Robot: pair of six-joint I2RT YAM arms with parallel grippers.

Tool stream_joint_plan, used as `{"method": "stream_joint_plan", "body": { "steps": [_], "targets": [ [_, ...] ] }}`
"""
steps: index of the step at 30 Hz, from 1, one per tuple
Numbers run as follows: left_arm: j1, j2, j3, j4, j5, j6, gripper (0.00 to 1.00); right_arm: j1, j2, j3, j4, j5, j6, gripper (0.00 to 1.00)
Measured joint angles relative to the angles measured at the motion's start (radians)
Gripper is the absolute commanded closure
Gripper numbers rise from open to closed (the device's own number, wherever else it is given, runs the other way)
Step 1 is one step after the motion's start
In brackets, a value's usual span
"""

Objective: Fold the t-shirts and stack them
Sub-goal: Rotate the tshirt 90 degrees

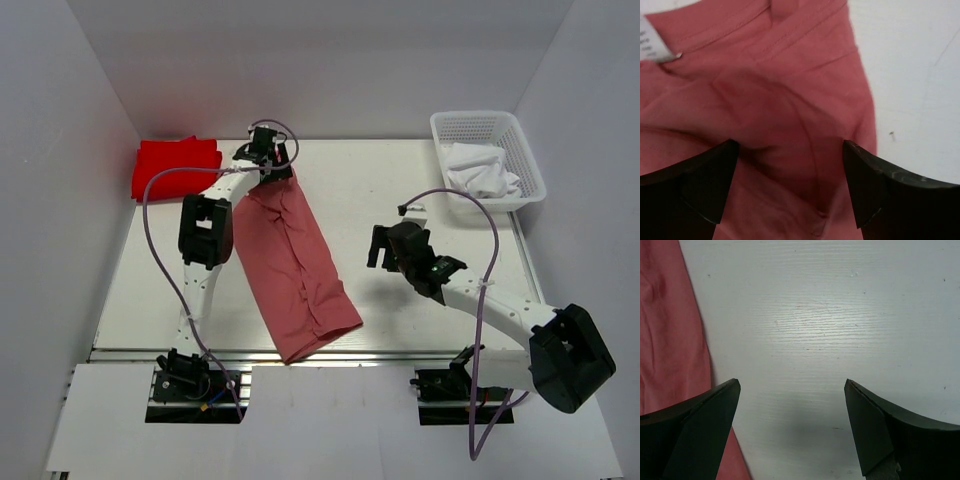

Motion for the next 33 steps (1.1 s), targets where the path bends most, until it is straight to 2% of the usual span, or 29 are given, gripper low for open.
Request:
{"method": "stream_joint_plan", "body": {
  "steps": [4, 7, 11, 16, 21, 27, 30, 33],
  "targets": [
    [0.017, 0.058, 0.076, 0.006, 0.087, -0.012, 0.08, -0.028, -0.001, 0.000, -0.001, -0.028, -0.001, 0.10],
    [0.025, 0.111, 0.148, 0.062, 0.202, -0.012, 0.08, -0.044, -0.001, 0.000, 0.000, -0.056, -0.010, 0.10],
    [0.010, 0.279, 0.347, 0.228, 0.411, -0.022, 0.07, -0.064, -0.001, -0.005, 0.015, -0.118, -0.037, 0.10],
    [-0.027, 0.364, 0.388, 0.433, 0.550, -0.072, 0.01, -0.078, 0.001, -0.013, 0.033, -0.190, -0.064, 0.10],
    [-0.071, 0.378, 0.389, 0.496, 0.547, -0.094, 0.00, -0.089, 0.023, -0.013, 0.061, -0.259, -0.089, 0.10],
    [-0.087, 0.363, 0.389, 0.470, 0.494, -0.069, 0.00, -0.090, 0.083, 0.039, 0.031, -0.352, -0.130, 0.10],
    [-0.086, 0.307, 0.370, 0.396, 0.455, -0.021, 0.00, -0.090, 0.085, 0.055, 0.032, -0.409, -0.145, 0.10],
    [-0.086, 0.159, 0.276, 0.308, 0.399, 0.040, 0.00, -0.089, 0.087, 0.057, 0.032, -0.492, -0.159, 0.10]
  ]
}}
